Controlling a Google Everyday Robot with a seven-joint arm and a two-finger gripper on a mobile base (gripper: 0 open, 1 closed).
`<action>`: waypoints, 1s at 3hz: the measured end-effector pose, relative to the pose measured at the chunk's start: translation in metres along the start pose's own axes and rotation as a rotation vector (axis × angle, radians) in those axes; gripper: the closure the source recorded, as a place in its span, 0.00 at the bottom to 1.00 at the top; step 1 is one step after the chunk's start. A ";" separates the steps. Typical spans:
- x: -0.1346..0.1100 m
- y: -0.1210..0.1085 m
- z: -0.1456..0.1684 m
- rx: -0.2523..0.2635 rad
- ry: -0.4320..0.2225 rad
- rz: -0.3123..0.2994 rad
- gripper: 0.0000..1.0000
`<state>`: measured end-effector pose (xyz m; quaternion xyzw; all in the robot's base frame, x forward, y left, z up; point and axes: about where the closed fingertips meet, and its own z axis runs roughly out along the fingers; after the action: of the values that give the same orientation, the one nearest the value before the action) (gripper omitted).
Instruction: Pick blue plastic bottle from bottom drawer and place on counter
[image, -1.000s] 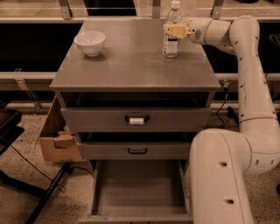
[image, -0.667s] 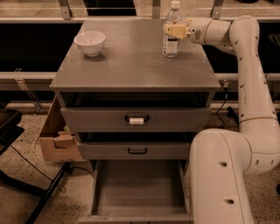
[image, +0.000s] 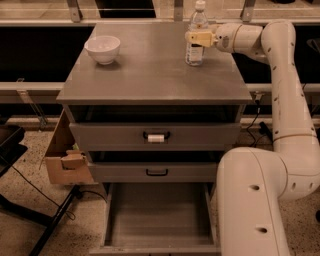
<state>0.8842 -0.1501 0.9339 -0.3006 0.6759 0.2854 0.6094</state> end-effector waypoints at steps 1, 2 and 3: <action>0.000 0.000 0.000 0.000 0.000 0.000 0.00; 0.000 0.000 0.000 0.000 0.000 0.000 0.00; -0.041 0.006 -0.020 0.030 0.020 -0.025 0.00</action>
Offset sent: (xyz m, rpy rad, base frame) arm 0.0000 0.0000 0.0000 0.0000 0.0000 0.0000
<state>0.8699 -0.1585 0.9762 -0.3026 0.6823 0.2648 0.6106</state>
